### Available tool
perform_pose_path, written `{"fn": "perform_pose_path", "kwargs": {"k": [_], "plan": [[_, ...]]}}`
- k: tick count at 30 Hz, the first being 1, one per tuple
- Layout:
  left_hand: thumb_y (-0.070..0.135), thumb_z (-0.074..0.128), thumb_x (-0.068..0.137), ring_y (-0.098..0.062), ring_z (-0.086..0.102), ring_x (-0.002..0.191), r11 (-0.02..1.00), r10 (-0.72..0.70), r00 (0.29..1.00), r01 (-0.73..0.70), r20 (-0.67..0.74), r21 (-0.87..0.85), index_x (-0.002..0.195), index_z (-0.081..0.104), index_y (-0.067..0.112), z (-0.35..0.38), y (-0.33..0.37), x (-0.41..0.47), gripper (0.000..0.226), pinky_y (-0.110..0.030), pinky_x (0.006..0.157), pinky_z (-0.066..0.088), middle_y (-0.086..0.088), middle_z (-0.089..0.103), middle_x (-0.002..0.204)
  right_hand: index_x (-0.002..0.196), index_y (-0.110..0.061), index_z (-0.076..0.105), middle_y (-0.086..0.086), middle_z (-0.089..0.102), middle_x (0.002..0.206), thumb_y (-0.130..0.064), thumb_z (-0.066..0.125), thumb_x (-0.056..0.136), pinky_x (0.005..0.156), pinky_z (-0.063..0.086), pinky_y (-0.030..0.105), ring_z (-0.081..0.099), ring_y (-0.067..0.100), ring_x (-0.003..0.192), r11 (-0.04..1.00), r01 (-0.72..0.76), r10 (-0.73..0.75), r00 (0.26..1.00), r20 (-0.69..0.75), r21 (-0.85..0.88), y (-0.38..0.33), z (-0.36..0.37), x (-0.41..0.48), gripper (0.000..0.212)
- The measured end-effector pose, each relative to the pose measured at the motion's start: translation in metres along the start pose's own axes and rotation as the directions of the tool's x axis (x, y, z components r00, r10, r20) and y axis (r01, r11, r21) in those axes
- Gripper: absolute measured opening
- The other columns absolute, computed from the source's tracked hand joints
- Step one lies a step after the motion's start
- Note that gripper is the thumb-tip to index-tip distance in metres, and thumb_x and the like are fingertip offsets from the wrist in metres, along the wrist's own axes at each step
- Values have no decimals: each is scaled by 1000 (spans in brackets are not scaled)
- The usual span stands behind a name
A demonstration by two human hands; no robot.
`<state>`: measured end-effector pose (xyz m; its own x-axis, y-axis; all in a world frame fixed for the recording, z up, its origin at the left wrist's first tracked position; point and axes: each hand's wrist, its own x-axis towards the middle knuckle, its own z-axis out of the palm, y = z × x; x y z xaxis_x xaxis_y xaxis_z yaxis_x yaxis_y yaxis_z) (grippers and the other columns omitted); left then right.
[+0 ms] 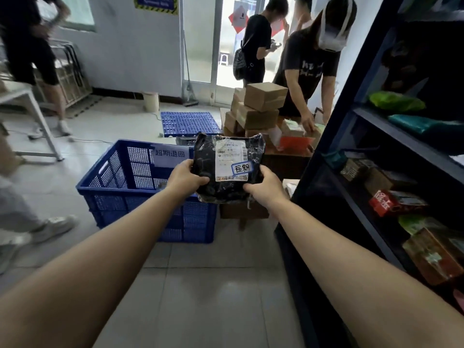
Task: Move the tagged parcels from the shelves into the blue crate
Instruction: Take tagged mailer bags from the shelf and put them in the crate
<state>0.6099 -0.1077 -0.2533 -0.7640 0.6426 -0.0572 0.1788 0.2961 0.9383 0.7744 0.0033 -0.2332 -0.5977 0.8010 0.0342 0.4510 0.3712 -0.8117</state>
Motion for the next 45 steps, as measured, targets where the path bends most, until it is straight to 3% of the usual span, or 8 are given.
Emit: {"fn": "perform_pose_path", "kwargs": {"k": [10, 14, 18, 31, 37, 42, 45], "plan": [[8, 75, 78, -26, 63, 102, 986, -162, 977, 166, -139, 19, 119, 59, 10, -44, -48, 112, 45, -46, 93, 53, -6, 66, 110, 121, -18, 59, 2, 65, 118, -11, 71, 81, 88, 48, 32, 58, 20, 108, 999, 32, -35, 981, 192, 21, -16, 88, 130, 42], [7, 75, 77, -27, 64, 102, 983, -180, 971, 184, -158, 12, 117, 59, 11, -69, -66, 157, 43, -46, 93, 53, -7, 67, 111, 126, -16, 55, -2, 59, 106, -11, 69, 83, 71, 44, 22, 54, 14, 93, 1000, 26, -28, 967, 251, 10, -28, 127, 176, 45], [2, 73, 80, -25, 64, 97, 975, -220, 962, 222, -160, -4, 115, 59, 10, -97, -87, 209, 38, -44, 90, 54, -7, 66, 107, 123, -17, 54, -5, 58, 102, -13, 70, 81, 86, 49, 33, 60, 20, 102, 1000, -10, 12, 965, 262, -8, -40, 177, 224, 46], [7, 73, 80, -26, 63, 102, 954, -293, 949, 298, -116, 28, 121, 57, 12, -195, -146, 392, 45, -45, 94, 52, -5, 66, 114, 116, -15, 52, -1, 62, 108, -20, 70, 82, 80, 46, 32, 58, 19, 97, 991, -117, 132, 955, 265, -71, -90, 327, 376, 38], [6, 73, 79, -28, 63, 102, 938, -336, 935, 343, -112, 51, 120, 58, 15, -222, -176, 463, 45, -46, 92, 53, -7, 66, 113, 120, -14, 53, 2, 64, 114, -20, 70, 81, 89, 49, 38, 60, 23, 103, 985, -149, 169, 940, 296, -87, -101, 384, 437, 42], [6, 70, 83, -23, 60, 99, 926, -356, 923, 369, -144, 83, 124, 57, 16, -234, -197, 523, 44, -39, 93, 51, 0, 62, 105, 106, -19, 56, -1, 66, 106, -17, 69, 81, 91, 51, 42, 62, 22, 99, 981, -175, 191, 927, 323, -79, -98, 431, 494, 28], [6, 70, 83, -24, 61, 102, 915, -378, 914, 393, -147, 91, 124, 58, 14, -240, -212, 560, 44, -42, 94, 52, -3, 65, 111, 105, -19, 58, -1, 67, 105, -16, 68, 82, 92, 51, 39, 63, 21, 99, 978, -190, 208, 913, 352, -86, -97, 457, 531, 25]]}}
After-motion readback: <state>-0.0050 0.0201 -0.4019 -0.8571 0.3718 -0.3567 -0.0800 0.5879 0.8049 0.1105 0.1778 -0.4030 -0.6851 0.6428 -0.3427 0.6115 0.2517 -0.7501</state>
